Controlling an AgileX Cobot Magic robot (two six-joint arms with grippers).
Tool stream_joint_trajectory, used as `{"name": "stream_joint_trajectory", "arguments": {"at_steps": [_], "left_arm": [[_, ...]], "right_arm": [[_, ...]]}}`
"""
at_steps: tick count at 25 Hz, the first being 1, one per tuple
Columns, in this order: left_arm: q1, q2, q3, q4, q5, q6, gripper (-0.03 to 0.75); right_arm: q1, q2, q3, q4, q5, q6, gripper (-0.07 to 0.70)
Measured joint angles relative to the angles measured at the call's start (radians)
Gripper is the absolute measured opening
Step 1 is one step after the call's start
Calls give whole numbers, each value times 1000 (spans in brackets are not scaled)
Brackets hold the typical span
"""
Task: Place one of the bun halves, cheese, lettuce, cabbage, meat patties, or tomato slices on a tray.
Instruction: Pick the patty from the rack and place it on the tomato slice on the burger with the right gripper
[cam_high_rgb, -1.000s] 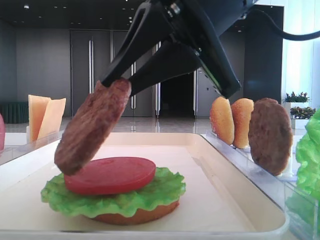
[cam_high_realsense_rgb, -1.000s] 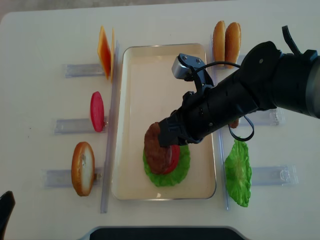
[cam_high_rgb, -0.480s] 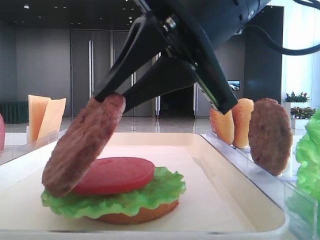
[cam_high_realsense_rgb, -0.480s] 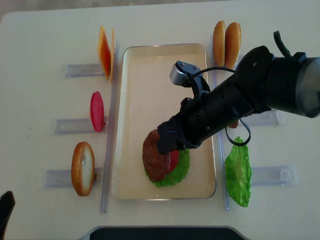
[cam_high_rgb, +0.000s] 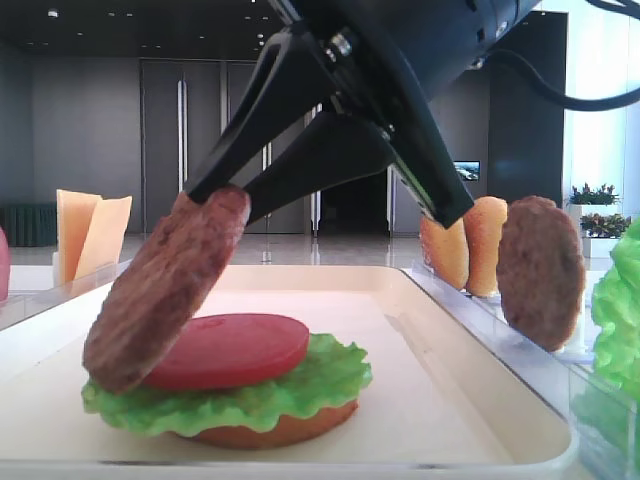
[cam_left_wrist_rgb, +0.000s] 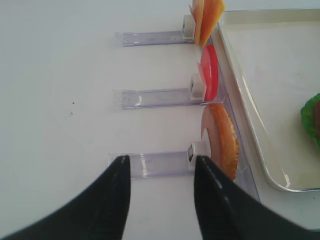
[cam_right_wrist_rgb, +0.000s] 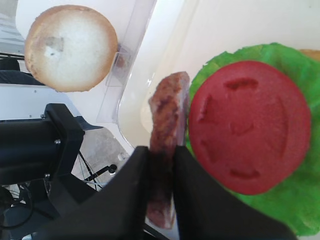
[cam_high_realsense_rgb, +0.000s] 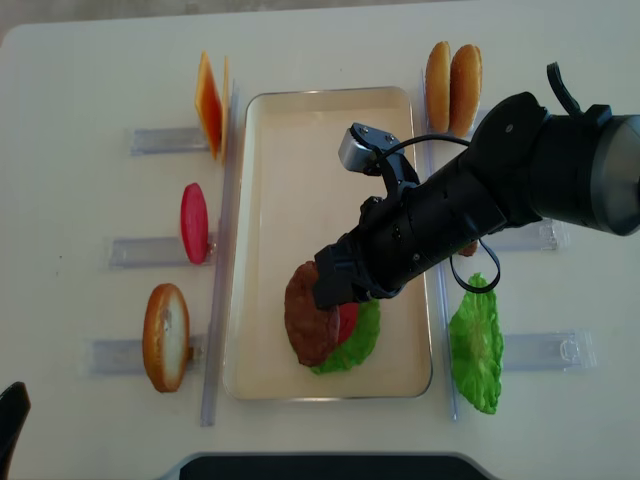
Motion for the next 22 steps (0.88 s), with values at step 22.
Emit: {"name": "stream_joint_trajectory", "arguments": {"at_steps": [22], "left_arm": [[0,0,0,0,0,0,328]], "right_arm": [[0,2,-30,-58,-10,0,133]]}}
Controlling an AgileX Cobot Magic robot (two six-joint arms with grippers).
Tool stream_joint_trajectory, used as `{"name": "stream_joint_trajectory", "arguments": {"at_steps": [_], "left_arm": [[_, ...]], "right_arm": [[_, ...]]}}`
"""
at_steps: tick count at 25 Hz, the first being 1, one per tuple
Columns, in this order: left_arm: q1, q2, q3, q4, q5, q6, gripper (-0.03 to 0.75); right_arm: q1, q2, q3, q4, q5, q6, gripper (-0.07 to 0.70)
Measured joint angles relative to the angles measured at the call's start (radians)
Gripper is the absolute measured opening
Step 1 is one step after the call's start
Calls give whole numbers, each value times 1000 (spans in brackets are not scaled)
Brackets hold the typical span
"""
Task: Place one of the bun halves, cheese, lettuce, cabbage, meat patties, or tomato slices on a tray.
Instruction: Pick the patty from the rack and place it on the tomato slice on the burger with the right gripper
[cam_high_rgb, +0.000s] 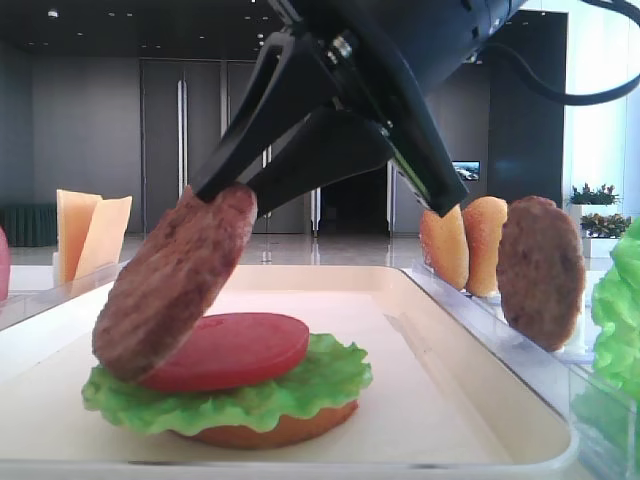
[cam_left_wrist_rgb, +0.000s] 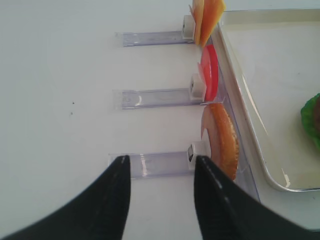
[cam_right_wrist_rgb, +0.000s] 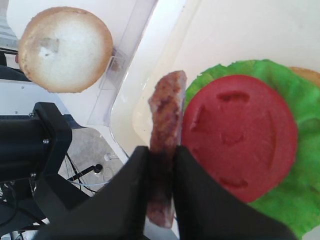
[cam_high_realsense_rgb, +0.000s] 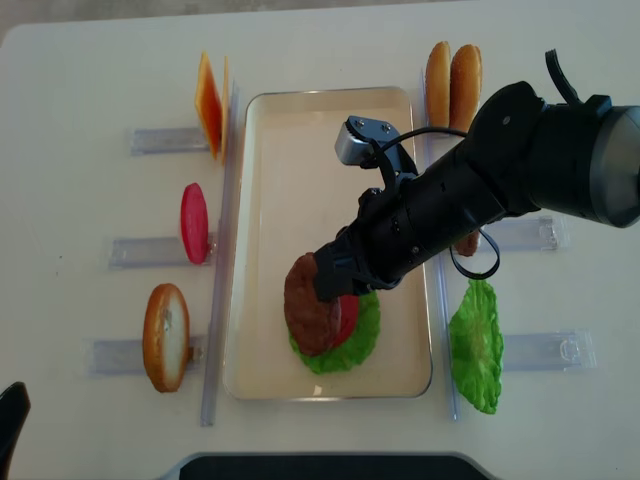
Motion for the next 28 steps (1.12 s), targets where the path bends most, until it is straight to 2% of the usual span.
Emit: {"name": "stream_joint_trajectory", "arguments": {"at_steps": [10,28], "left_arm": [[0,0,0,0,0,0,328],[0,0,0,0,0,0,328]], "right_arm": [[-61,0,0,-4,30,2,133],[-62,0,0,-17,32,3,133]]}}
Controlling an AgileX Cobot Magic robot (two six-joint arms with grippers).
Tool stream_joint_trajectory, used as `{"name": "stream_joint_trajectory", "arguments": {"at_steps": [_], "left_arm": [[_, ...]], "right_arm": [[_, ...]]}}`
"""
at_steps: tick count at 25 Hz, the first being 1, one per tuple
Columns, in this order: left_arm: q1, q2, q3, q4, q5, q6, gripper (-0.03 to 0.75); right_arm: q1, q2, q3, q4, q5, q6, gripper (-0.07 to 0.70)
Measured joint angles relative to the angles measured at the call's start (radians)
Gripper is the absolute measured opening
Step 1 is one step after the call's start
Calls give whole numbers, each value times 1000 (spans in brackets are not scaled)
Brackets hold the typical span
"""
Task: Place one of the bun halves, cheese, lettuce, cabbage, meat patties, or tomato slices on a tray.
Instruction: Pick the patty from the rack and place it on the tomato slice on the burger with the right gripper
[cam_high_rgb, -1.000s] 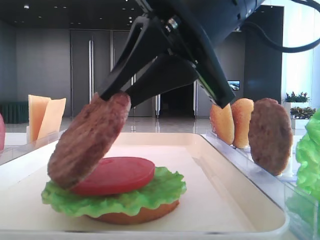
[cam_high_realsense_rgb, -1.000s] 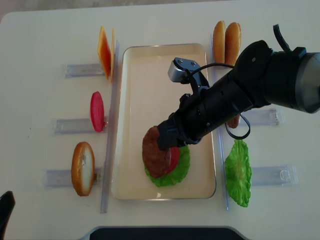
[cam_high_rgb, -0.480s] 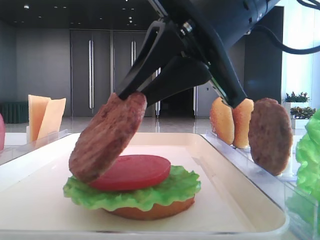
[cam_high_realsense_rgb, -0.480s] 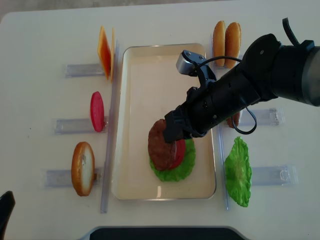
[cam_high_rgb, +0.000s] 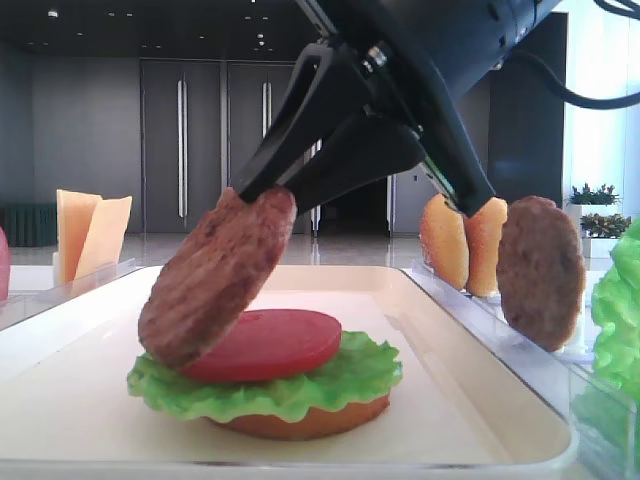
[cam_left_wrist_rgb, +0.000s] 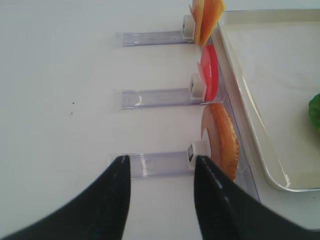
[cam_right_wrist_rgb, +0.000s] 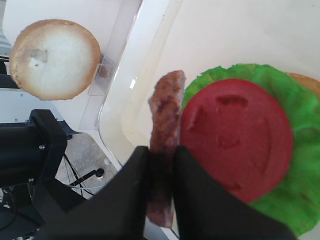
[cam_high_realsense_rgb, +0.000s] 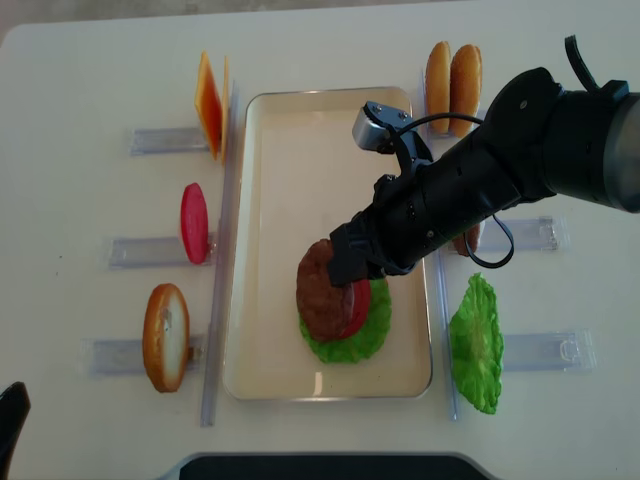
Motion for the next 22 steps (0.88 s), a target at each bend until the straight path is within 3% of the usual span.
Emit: {"name": "stream_joint_trajectory", "arguments": {"at_steps": [5,9,17,22], "left_arm": [[0,0,0,0,0,0,328],[0,0,0,0,0,0,328],[0,0,0,0,0,0,328],[0,0,0,0,0,0,328]], "right_arm": [[0,0,0,-10,0,0,171],[0,0,0,-30,0,0,311],[0,-21,0,-111,-9,0,516],[0,-72,0,-243,-24,66,580]]}}
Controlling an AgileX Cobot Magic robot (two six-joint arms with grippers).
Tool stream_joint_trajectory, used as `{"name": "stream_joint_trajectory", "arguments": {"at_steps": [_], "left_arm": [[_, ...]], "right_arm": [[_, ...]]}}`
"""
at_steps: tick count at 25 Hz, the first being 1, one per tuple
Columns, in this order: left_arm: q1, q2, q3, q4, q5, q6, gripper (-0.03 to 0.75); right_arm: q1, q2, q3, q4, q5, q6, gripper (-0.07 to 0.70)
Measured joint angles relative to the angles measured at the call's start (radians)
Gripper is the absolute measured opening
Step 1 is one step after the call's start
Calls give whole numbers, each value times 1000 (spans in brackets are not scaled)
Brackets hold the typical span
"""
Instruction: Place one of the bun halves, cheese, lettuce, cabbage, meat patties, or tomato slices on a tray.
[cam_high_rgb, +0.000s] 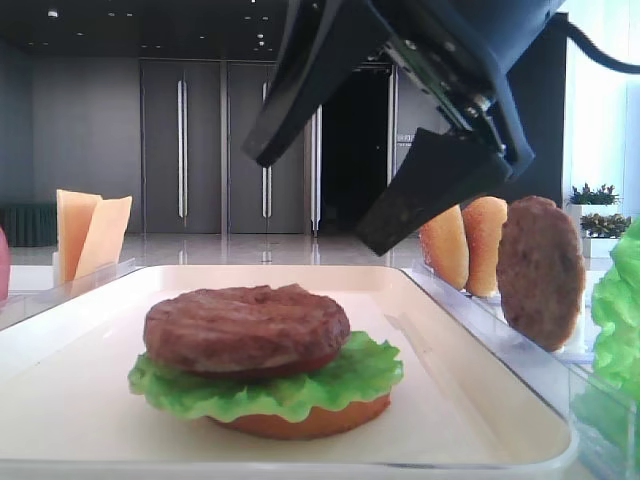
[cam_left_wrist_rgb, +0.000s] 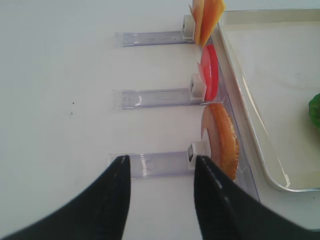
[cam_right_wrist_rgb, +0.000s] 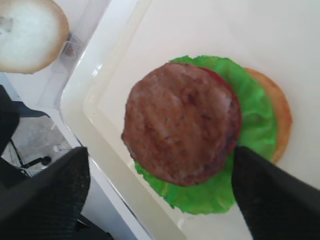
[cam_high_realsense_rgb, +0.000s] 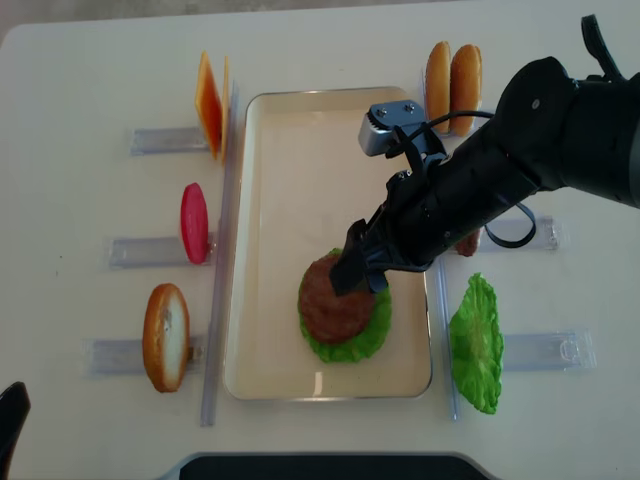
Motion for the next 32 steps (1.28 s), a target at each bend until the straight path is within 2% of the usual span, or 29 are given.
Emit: {"name": "stream_joint_trajectory", "arguments": {"at_steps": [6,10,11,15,18,20,23,26,28,32], "left_arm": [[0,0,0,0,0,0,328],[0,0,0,0,0,0,328],[0,0,0,0,0,0,328],[0,0,0,0,0,0,328],[0,0,0,0,0,0,328],[0,0,0,0,0,0,328],[0,0,0,0,0,-1,328],[0,0,0,0,0,-3,328],[0,0,0,0,0,-3,328],[0,0,0,0,0,-3,328]], "right_arm": [[0,-108,0,-247,3,172,586],[0,-211,0,-454,27,356,587],[0,-236,0,-538,40,415,587],[0,-325,0,-832,112,640,587],[0,-372,-15,-1036,201,774,587],[-1,-379,-42,-1137,277,820,587],[-19,-379,-83,-1190,338,838,587],[-57,-379,-108,-1188,360,841,587],[-101,-379,-111,-1186,378,840,587],[-243,-392,-110,-1177,418,839,587]]}}
